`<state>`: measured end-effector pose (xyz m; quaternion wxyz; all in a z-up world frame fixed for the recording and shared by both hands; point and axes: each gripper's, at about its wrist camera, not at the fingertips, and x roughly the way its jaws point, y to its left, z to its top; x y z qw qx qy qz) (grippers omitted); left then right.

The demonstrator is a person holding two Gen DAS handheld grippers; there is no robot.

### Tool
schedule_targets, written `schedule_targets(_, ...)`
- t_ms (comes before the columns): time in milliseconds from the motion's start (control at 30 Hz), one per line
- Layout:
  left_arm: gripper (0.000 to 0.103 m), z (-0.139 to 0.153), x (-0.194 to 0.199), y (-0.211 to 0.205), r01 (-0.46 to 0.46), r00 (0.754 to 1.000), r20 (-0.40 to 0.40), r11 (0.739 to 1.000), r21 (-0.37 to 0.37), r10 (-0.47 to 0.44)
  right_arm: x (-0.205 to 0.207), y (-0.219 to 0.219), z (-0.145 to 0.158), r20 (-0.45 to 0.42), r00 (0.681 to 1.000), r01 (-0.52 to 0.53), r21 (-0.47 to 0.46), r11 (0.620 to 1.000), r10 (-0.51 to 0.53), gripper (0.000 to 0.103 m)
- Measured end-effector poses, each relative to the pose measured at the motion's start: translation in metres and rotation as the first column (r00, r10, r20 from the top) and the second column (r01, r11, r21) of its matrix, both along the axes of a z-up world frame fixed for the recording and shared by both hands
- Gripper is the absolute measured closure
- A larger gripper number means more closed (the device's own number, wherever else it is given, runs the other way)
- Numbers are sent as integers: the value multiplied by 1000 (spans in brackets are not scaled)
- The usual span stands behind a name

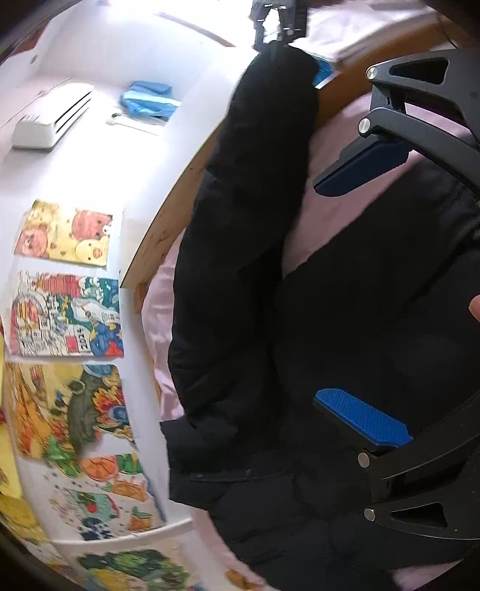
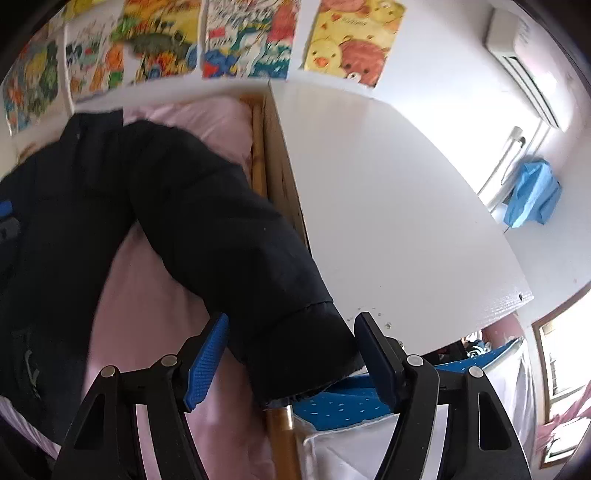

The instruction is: Fold large clothes

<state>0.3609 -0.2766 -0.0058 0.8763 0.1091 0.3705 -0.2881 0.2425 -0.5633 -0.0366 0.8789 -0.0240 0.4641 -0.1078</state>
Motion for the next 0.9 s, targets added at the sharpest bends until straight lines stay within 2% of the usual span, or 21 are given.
schedule_targets(67, 1, -1, -3, 0, 20, 1000, 22, 1000, 21, -21, 6, -1, -5, -37, 999, -9, -15, 1000, 8, 37)
schedule_targets(133, 1, -1, -9, 0, 39, 999, 25, 999, 24, -40, 10, -2, -8, -65, 998, -8, -24, 1000, 6, 72)
schedule_targets(200, 1, 2, -11, 2, 63, 998, 12, 998, 3, -63, 10, -3, -3, -80, 997, -9, 35, 999, 11, 90)
schedule_targets(300, 1, 13, -15, 10, 115, 993, -12, 992, -52, -116, 10, 3, 18, -70, 997, -22, 170, 985, 34, 91)
schedule_targets(333, 1, 18, -16, 14, 144, 989, -10, 987, -66, -145, 10, 8, 32, -50, 997, -44, 251, 967, 58, 92)
schedule_targets(367, 1, 24, -18, 17, 163, 987, -4, 984, -70, -164, 10, 13, 42, -37, 997, -60, 291, 955, 74, 92)
schedule_targets(433, 1, 40, -27, 28, 233, 972, 33, 970, -63, -232, 13, 28, 71, 10, 992, -120, 377, 918, 126, 92)
schedule_targets(533, 1, 58, -48, 52, 300, 951, 98, 953, -52, -294, 29, 62, 114, 92, 971, -237, 483, 843, 221, 92)
schedule_targets(600, 1, 67, -57, 74, 301, 949, 119, 950, -80, -290, 43, 88, 134, 132, 950, -310, 504, 806, 283, 92)
schedule_targets(667, 1, 74, -57, 96, 273, 960, 99, 951, -144, -261, 62, 123, 147, 161, 925, -376, 523, 765, 345, 93)
schedule_targets(733, 1, 81, -55, 117, 232, 972, 86, 948, -218, -218, 82, 158, 154, 178, 896, -436, 537, 722, 408, 93)
schedule_targets(800, 1, 88, -52, 135, 205, 978, 92, 941, -271, -186, 102, 191, 155, 188, 870, -480, 535, 695, 456, 93)
schedule_targets(900, 1, 94, -47, 147, 209, 976, 126, 940, -271, -180, 130, 237, 156, 189, 827, -537, 545, 644, 530, 92)
